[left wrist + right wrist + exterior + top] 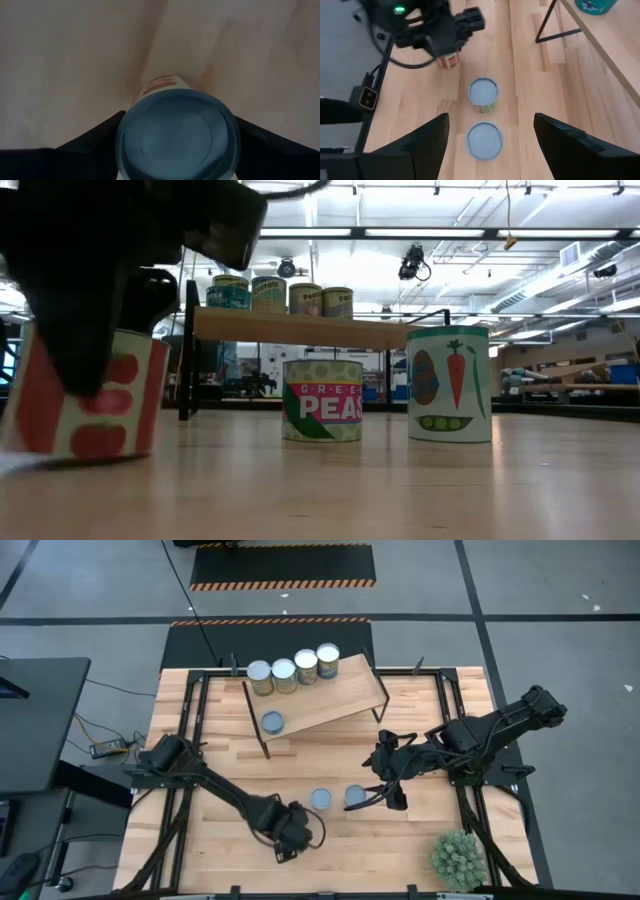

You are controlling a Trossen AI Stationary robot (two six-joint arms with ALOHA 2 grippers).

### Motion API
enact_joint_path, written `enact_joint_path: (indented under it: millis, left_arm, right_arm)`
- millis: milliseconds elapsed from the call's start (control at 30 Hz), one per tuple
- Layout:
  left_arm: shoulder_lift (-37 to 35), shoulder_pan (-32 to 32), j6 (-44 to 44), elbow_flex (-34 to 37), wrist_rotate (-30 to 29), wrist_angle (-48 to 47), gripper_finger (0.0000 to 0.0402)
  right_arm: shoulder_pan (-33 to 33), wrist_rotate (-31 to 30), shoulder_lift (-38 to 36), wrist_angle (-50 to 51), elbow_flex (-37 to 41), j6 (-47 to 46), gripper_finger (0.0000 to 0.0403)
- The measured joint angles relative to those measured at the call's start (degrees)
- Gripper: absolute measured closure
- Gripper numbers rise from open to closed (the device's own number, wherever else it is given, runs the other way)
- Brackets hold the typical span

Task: Pick and place cans onto a shelf
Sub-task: Put the tomato can on the shelf

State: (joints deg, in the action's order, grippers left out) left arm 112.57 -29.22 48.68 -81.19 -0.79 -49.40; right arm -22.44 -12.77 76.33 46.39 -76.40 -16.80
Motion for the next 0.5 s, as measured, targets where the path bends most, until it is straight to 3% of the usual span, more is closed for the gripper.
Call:
enact_joint_path:
  millis: [500]
  left_arm:
    - [-13.7, 19.9, -11.0, 0.0, 0.4, -4.6, 0.0112]
  right_arm:
    - [1.3, -0.7, -2.2, -0.1, 0.0, 0.0, 0.0106]
